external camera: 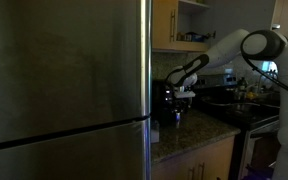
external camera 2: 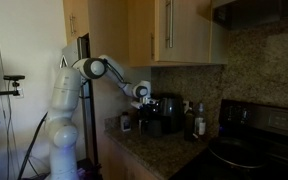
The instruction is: Open the air fryer
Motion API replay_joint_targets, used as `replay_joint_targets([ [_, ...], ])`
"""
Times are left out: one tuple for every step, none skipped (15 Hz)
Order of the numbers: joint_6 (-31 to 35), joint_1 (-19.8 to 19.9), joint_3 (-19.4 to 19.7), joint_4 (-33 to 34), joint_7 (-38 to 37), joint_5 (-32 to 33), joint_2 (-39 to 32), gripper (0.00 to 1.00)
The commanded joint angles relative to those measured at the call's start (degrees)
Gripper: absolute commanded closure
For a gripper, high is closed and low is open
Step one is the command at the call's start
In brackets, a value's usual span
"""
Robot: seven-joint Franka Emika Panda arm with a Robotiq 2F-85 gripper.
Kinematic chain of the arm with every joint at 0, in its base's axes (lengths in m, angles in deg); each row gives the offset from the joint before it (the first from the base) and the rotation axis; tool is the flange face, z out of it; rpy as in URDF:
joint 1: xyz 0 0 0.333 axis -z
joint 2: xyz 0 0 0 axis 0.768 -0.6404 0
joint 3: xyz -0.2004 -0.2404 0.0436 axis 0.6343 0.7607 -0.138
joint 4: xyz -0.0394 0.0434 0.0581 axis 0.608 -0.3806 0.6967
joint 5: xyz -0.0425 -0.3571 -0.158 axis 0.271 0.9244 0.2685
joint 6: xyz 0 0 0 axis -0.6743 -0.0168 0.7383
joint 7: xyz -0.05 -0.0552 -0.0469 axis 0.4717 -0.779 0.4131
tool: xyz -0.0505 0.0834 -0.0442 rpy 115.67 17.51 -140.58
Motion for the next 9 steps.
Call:
replay_joint_targets([
  [2.42, -0.56, 0.93, 0.29, -4.85, 5.79, -0.56, 0.19],
  [1.75, -0.38, 0.75, 0.45, -4.8, 6.47, -0.6, 0.11],
  [0.74, -0.49, 0.87, 0.58, -5.69, 7.8, -0.57, 0.04],
  [-0.29, -0.22, 0.58, 0.79, -4.33, 7.76, -0.61, 0.0],
  [-1.11, 0.14, 0.19, 0.94, -2.27, 7.31, -0.68, 0.0],
  [-2.33, 0.49, -0.23, 1.12, -0.08, 6.18, -0.7, 0.0],
  [-3.13, 0.67, -0.46, 1.25, 1.78, 5.64, -0.73, 0.0],
  [-3.16, 0.79, -0.58, 1.21, 3.63, 5.58, -0.79, 0.0],
  [-1.43, 0.13, -0.09, 0.13, -0.06, 6.6, -0.05, 0.0],
])
